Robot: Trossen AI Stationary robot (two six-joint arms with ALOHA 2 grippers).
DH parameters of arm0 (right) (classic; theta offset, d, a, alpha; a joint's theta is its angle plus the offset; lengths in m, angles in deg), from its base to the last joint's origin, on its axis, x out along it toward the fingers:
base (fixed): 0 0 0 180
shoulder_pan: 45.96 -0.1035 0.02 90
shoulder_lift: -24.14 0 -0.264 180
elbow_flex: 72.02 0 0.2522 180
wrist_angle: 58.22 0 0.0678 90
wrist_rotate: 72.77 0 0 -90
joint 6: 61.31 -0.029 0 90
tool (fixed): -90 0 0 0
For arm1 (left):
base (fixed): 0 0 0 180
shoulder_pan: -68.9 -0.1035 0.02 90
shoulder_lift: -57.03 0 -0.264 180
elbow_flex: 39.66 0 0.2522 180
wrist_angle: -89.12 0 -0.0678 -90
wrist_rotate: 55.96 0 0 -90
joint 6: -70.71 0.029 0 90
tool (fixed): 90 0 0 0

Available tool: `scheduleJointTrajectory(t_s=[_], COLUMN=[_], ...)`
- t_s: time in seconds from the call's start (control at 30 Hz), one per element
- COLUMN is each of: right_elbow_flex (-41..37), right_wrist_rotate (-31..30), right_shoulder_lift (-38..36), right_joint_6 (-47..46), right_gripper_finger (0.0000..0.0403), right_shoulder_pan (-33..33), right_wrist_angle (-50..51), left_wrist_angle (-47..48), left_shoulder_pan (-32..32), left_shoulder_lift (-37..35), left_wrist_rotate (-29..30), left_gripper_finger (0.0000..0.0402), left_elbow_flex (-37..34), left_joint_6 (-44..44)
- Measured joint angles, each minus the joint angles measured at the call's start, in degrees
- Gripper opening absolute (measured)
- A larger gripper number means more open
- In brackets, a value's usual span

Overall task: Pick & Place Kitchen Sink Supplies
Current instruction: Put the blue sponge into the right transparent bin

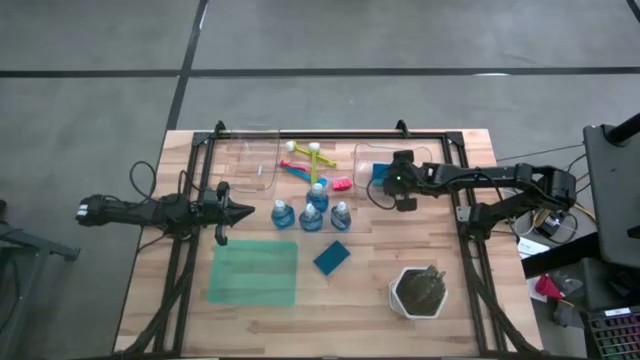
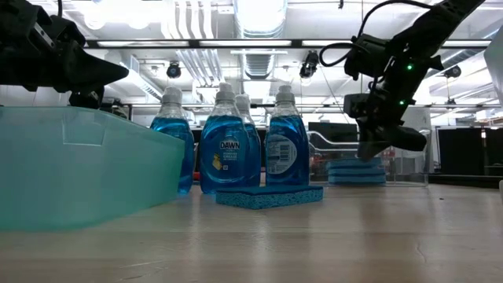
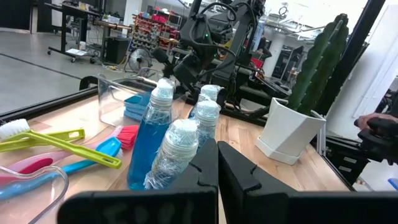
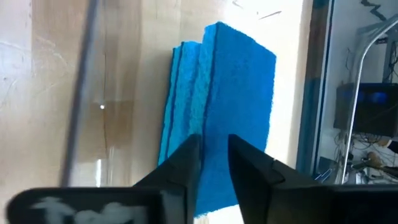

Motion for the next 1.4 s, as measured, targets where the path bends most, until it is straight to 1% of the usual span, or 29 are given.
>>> scheduleJointTrajectory(t_s=[0.1,0.17,0.27,0.57,0.87,1.07,1.23,1.4], right_elbow_flex=[0.0,0.0,0.02,2.0,7.86,12.32,16.32,20.7], right_wrist_rotate=[-0.18,-2.09,-4.67,-4.45,-4.34,-4.31,-4.3,-4.21], right_shoulder_lift=[-0.07,-0.22,-0.67,-0.83,-0.83,-0.83,-0.81,-0.81], right_joint_6=[-1.52,-4.41,-4.25,-5.98,-6.56,-8.48,-13.55,-12.99], right_gripper_finger=[0.0106,0.0117,0.013,0.0148,0.0134,0.0118,0.0106,0.0097], right_shoulder_pan=[-0.03,-0.09,-0.09,-1.53,-4.67,-5.27,-5.93,-9.17], right_wrist_angle=[0.12,0.26,-0.1,0.56,0.62,0.54,0.58,0.98], left_wrist_angle=[0.0,0.0,0.01,0.0,0.01,0.0,0.0,0.0], left_shoulder_pan=[-0.02,-0.01,-0.01,0.0,-0.01,-0.01,-0.02,0.0], left_shoulder_lift=[0.0,0.0,0.0,0.0,0.0,0.0,0.0,0.0], left_wrist_rotate=[0.0,0.0,0.0,0.0,0.0,0.0,0.0,0.0], left_gripper_finger=[0.0,0.0,0.0,0.0,0.0,0.0,0.0,0.0], left_elbow_flex=[-0.02,-0.01,-0.01,-0.01,-0.01,-0.01,0.0,0.0], left_joint_6=[0.0,0.0,0.0,0.0,0.0,0.0,0.0,0.0])
